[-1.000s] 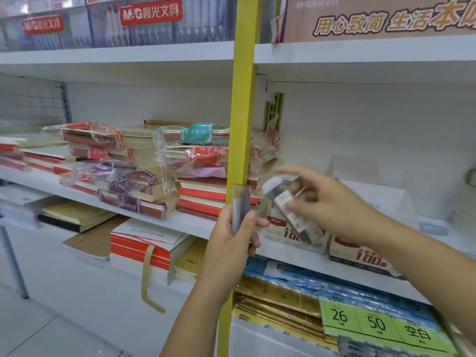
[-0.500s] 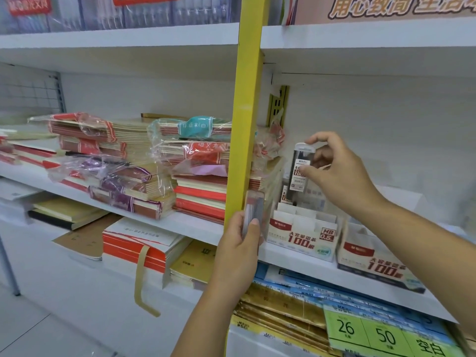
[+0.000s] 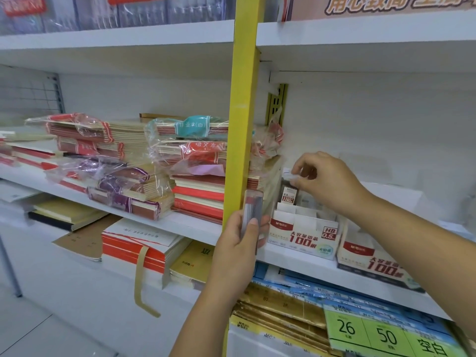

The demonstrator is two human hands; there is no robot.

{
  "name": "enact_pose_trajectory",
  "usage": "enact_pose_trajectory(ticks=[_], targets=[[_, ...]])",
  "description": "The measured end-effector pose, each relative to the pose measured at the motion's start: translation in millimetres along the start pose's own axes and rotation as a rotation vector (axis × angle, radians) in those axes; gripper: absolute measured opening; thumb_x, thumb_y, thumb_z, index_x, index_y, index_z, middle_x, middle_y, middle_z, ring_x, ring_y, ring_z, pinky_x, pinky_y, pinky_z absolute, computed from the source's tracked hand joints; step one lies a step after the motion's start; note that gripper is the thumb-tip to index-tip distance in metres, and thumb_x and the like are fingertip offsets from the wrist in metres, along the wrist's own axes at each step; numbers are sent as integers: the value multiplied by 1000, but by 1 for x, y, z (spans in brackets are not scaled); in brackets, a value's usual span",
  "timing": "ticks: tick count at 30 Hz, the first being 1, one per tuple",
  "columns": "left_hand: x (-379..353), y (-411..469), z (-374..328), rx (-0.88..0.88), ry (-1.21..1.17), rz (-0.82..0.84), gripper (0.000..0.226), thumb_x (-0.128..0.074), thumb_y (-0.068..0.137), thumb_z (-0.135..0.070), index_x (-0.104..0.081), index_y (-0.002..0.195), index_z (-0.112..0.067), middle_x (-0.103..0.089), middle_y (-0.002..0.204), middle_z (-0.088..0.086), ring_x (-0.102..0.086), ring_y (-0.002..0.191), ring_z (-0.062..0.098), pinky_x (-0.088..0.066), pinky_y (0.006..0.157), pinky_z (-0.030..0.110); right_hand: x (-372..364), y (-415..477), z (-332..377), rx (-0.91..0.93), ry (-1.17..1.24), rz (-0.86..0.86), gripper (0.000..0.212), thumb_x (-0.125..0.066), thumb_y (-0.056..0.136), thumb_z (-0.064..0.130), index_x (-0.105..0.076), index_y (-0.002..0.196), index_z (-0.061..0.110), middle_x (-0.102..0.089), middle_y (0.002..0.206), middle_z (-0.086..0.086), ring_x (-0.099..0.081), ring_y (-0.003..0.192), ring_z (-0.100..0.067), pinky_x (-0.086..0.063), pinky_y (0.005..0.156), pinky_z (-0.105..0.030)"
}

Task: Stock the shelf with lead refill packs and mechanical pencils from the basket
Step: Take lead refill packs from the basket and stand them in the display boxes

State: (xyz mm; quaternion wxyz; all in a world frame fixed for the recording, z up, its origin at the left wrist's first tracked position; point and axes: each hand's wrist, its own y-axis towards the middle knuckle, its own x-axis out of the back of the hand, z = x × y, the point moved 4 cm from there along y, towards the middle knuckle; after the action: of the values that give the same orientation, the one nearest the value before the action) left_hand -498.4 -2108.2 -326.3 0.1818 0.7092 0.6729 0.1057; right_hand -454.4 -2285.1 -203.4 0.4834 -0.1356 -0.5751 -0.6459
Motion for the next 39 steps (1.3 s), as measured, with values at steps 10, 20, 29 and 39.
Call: enact_pose_trajectory(ticks=[10, 20, 29, 39], targets=[[1, -7, -23, -133, 143, 69, 26, -51, 103, -30, -64, 107, -53, -70, 84, -9, -61, 69, 1, -55, 68, 19, 14, -40, 44, 45, 293, 178, 17, -52, 89, 51, -64, 99, 45, -67, 82, 20, -63, 71, 2, -45, 56, -8], [8, -20, -27, 24, -42, 82, 40, -72, 91, -24, -65, 114, -55, -70, 110, -27, -68, 94, -1, -57, 74, 20, 14, -77, 36, -171, 627, 266, 30, -52, 98, 10, -65, 111, 33, -75, 90, 8, -70, 72, -11, -59, 72, -26], [6, -16, -25, 50, -151, -4, 30, -76, 87, -15, -60, 111, -23, -79, 99, -6, -73, 89, 7, -55, 67, 15, 27, -83, 33, -122, 441, 270, 21, -65, 89, 18, -73, 92, 36, -73, 86, 20, -67, 77, 1, -54, 67, -13], [-6, -8, -36, -97, -21, -18, 29, -75, 88, -20, -67, 110, -37, -76, 97, -11, -70, 88, 2, -56, 71, 16, 31, -67, 57, 163, 196, 387, 63, -61, 92, 9, -44, 122, 62, -59, 98, 22, -57, 79, -2, -52, 71, -23]])
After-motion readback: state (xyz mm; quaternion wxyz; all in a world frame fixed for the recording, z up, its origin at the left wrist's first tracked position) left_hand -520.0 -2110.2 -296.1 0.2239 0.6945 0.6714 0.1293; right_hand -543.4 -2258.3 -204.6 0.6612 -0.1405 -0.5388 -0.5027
